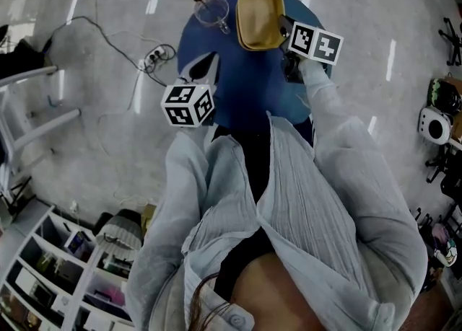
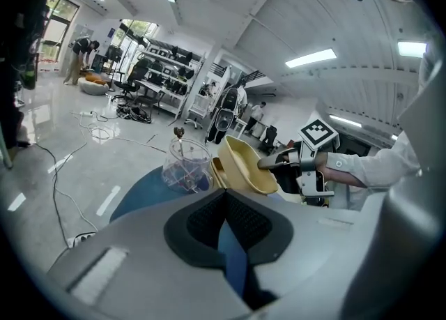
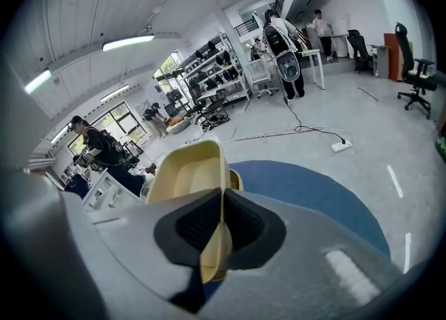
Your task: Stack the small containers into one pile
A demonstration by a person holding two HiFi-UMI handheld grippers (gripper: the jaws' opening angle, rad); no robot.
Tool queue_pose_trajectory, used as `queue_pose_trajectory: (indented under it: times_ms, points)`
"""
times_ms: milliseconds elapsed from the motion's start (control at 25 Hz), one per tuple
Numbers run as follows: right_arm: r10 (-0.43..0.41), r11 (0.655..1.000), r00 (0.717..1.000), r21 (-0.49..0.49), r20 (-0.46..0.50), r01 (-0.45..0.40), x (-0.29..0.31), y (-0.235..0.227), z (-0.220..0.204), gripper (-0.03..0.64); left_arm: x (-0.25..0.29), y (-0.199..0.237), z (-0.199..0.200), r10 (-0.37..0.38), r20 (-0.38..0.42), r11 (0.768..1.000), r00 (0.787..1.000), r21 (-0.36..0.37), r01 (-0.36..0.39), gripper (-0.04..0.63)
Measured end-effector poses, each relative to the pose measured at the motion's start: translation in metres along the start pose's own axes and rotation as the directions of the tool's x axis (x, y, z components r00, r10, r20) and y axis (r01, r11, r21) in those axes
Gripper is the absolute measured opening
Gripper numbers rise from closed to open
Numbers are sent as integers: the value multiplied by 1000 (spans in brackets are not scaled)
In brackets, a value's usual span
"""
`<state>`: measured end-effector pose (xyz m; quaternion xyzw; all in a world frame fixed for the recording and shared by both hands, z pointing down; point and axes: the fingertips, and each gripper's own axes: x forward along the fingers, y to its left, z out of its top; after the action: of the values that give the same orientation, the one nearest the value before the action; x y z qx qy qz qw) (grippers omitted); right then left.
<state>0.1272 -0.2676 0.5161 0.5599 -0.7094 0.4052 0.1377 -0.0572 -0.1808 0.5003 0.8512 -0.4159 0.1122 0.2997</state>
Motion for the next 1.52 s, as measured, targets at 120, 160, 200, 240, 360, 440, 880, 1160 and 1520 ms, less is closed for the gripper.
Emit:
queue_pose_trajectory:
  times_ms: [120,160,200,240,360,440,880,1160,1520]
  points:
    - [-11,1000,1000,9,-13,11,6,-3,-6,14,-2,5,-4,5,4,1000,1000,-27,-5,12]
    - [-14,1000,1000,12,-17,14,7,-4,-8,14,-3,6,-6,6,2,999,1000,-33,-6,12]
    - [-16,1000,1000,13,-19,16,8,-5,-11,14,-3,6,-8,7,-1,999,1000,-35,-8,12]
    - [-18,1000,1000,14,-23,19,8,-5,-13,14,-4,6,-10,8,-4,999,1000,-36,-8,12]
    - [-26,999,999,18,-34,27,9,-7,-19,15,-5,6,-14,7,-14,999,1000,-39,-8,12]
    - [-29,999,999,24,-38,30,11,-8,-21,15,-4,6,-17,6,-17,999,1000,-44,-7,12]
    - [-74,996,995,-54,-63,70,17,-11,-27,20,-9,6,-21,2,-23,997,1000,-72,-4,12]
    - [-105,976,993,-197,-57,92,20,-8,-29,73,-13,10,-24,12,-25,996,1000,-83,-14,12]
    - [-111,952,991,-294,-78,84,22,-6,-38,289,-11,7,-28,6,-32,996,999,-90,-9,12]
